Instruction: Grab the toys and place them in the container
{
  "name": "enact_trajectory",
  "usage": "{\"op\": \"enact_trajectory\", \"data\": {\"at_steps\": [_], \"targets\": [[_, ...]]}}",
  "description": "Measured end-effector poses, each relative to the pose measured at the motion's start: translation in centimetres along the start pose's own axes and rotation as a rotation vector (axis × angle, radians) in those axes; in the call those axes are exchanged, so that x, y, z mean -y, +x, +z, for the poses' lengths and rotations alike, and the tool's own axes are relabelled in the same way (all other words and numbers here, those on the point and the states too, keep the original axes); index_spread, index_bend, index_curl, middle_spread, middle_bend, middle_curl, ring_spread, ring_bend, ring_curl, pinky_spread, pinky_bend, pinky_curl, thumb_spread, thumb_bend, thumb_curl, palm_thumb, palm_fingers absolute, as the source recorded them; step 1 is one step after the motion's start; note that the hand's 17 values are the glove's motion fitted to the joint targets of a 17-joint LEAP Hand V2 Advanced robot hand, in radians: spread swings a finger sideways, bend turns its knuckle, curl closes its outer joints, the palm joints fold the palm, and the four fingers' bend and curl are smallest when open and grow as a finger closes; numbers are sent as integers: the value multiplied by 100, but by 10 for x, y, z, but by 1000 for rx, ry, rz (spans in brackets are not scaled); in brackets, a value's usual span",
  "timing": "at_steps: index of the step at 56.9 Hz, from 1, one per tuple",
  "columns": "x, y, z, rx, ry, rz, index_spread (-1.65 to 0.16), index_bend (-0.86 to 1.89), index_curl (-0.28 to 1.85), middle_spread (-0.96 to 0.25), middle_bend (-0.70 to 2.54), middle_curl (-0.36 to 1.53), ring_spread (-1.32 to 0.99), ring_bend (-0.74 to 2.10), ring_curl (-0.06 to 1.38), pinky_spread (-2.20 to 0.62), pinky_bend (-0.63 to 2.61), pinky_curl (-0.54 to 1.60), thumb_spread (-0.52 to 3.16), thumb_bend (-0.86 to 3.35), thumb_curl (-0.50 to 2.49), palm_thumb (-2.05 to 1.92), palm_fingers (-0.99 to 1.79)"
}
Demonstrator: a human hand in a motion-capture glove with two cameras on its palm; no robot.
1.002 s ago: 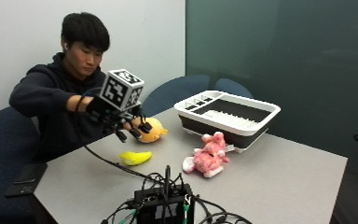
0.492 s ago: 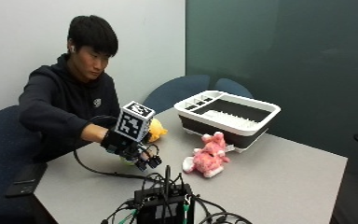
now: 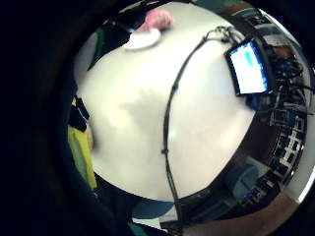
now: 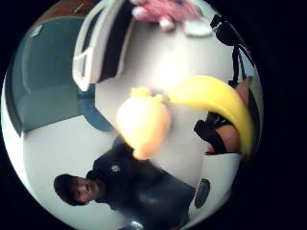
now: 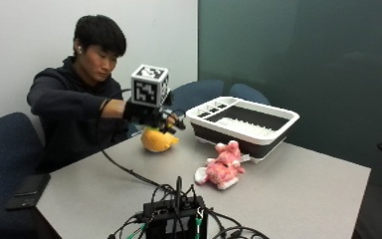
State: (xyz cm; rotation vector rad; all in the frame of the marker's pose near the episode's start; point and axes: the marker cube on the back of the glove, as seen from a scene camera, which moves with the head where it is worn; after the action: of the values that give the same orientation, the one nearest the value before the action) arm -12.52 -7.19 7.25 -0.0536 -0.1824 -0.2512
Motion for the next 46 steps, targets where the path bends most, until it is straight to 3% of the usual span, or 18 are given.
{"op": "enact_trajectory", "data": {"at_steps": [16, 24, 32, 36, 41, 46], "targets": [[50, -79, -151, 8, 293, -133, -11, 118, 74, -27, 62, 40, -24, 20, 11, -11, 66, 16, 110, 16, 64, 66, 23], [115, -92, -197, 216, 361, 26, -12, 114, 75, -29, 64, 43, -27, 27, 15, -12, 68, 16, 108, 14, 67, 65, 26], [168, -144, -148, 35, 328, 82, -16, 98, 74, -27, 62, 45, -29, 36, 19, -13, 75, 19, 115, 10, 66, 60, 19], [182, -167, -116, -34, 238, 32, -18, 91, 72, -23, 49, 43, -26, 40, 22, -13, 83, 22, 126, 8, 61, 54, 8], [184, -165, -96, -94, 176, -70, -19, 60, 63, -14, 31, 38, -20, 43, 24, -11, 98, 26, 131, -1, 53, 40, -17], [177, -141, -92, -143, 136, -42, -21, 47, 57, -9, 23, 36, -16, 40, 23, -10, 98, 26, 133, -2, 48, 34, -13]]}}
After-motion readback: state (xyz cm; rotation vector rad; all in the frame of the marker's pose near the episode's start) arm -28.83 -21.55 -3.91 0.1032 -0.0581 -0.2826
